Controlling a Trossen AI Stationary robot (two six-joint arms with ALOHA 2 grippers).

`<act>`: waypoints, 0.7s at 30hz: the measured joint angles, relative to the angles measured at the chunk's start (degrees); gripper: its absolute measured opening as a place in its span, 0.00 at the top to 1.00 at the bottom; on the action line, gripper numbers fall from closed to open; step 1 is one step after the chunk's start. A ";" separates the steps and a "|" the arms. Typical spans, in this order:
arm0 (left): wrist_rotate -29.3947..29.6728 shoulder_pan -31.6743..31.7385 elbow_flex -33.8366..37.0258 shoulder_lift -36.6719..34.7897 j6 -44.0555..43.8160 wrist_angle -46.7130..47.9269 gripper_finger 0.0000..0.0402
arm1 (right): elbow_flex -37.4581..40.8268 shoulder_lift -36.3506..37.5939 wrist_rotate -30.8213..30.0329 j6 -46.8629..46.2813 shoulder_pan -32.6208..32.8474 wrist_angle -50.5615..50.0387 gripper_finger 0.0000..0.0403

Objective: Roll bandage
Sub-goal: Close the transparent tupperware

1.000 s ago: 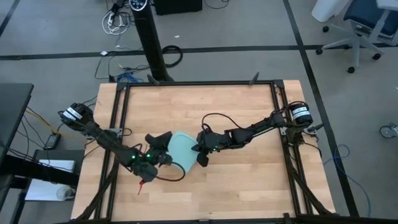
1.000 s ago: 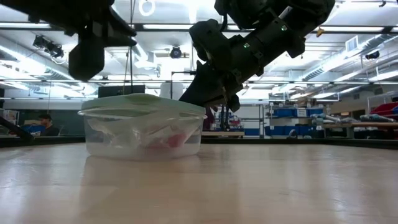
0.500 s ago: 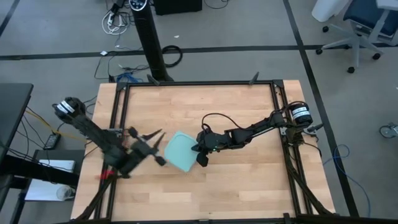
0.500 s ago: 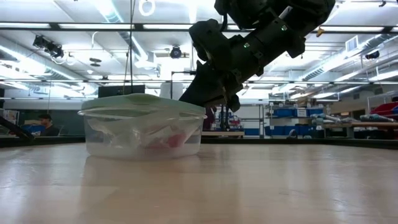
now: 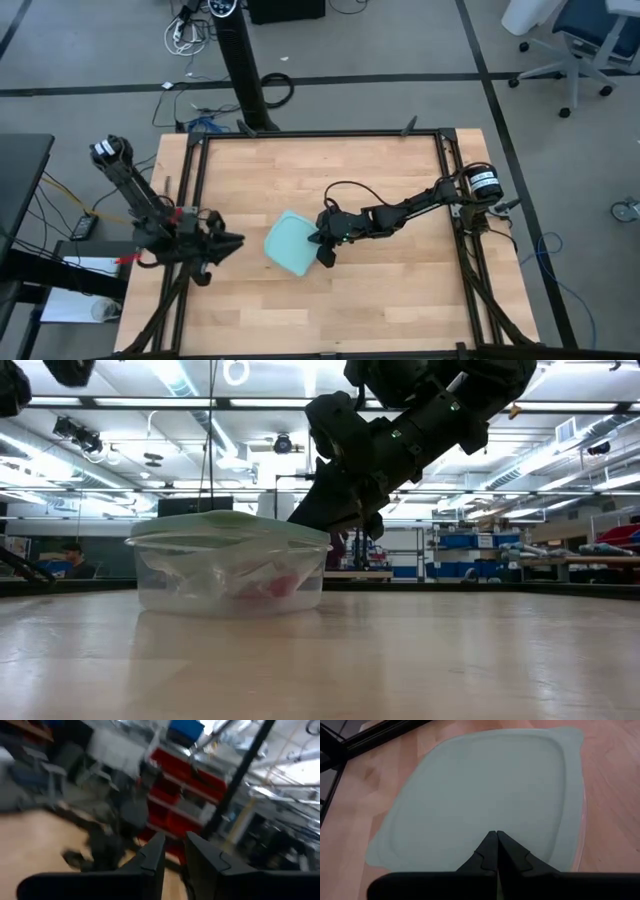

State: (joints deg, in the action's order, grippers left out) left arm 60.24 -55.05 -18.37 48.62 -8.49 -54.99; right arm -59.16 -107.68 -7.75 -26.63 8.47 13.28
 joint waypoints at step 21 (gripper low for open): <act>-48.86 26.53 12.69 -3.76 -48.08 14.26 0.81 | 0.00 0.00 1.77 -0.15 -0.66 0.40 1.00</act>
State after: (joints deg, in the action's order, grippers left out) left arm 11.37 -28.52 -5.67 44.86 -56.57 -40.73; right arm -59.16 -107.68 -5.98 -26.79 7.81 13.67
